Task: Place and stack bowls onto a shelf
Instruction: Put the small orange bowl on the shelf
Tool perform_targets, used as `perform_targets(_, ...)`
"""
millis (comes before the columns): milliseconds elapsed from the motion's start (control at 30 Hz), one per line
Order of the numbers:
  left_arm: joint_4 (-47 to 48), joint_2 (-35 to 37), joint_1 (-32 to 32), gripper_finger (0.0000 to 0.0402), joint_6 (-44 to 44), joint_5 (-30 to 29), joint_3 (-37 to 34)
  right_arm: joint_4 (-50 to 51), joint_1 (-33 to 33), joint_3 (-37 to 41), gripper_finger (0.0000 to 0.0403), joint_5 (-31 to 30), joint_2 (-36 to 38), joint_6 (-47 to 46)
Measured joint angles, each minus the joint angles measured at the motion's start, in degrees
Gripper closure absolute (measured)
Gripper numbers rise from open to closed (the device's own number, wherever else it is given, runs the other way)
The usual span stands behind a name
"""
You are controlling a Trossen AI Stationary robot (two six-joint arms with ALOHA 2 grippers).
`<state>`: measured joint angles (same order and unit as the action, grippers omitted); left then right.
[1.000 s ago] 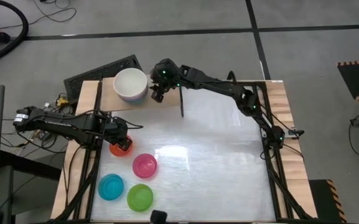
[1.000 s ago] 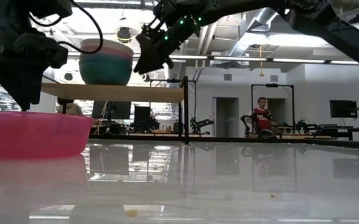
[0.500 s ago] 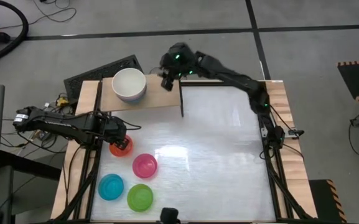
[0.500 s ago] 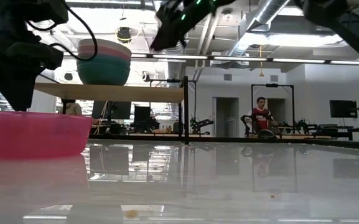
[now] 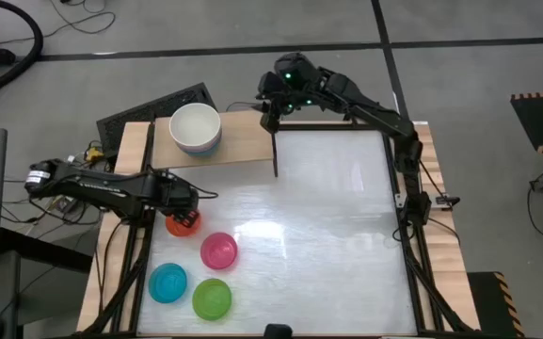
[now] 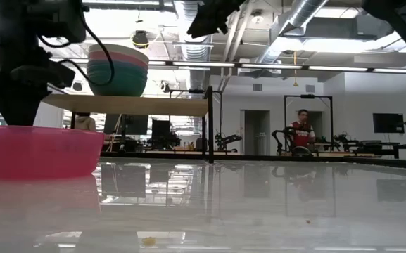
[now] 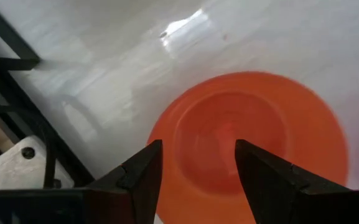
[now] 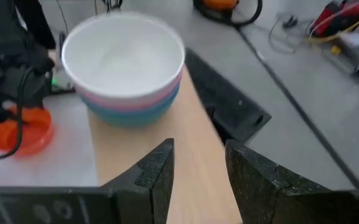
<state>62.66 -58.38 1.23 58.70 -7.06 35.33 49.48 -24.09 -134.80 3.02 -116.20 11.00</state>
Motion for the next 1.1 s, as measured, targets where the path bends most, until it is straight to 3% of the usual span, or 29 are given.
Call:
perform_targets(233, -3.19, -4.41, 1.31, 0.0216, 7.11, 8.41, 0.02, 5.88, 0.47, 0.02, 0.0234, 0.05, 0.35, 1.32)
perform_targets(400, -9.9, -8.31, 4.44, 0.0216, 12.64, 7.95, 0.02, 7.57, 0.43, 0.02, 0.0234, 0.07, 0.32, 1.79)
perform_targets(567, -23.84, -15.93, 5.6, 0.0216, 14.4, 8.36, 0.04, 11.64, 0.43, 0.07, 0.0234, 0.07, 0.72, 4.08)
perform_targets(733, -41.05, -23.61, 4.67, 0.0216, 11.88, 7.94, 1.13, 17.79, 0.45, -0.07, 0.0234, 0.09, 3.25, 1.73)
perform_targets(967, -62.1, -33.6, -1.07, 0.0216, 0.45, 2.39, 5.77, 26.4, 1.56, -0.07, 0.0234, 0.09, 7.77, -3.64)
perform_targets(1100, -70.18, -40.58, -3.42, 0.0216, -5.08, 11.24, 11.92, 29.67, 2.84, -0.07, 0.0234, 0.05, 10.37, -4.57)
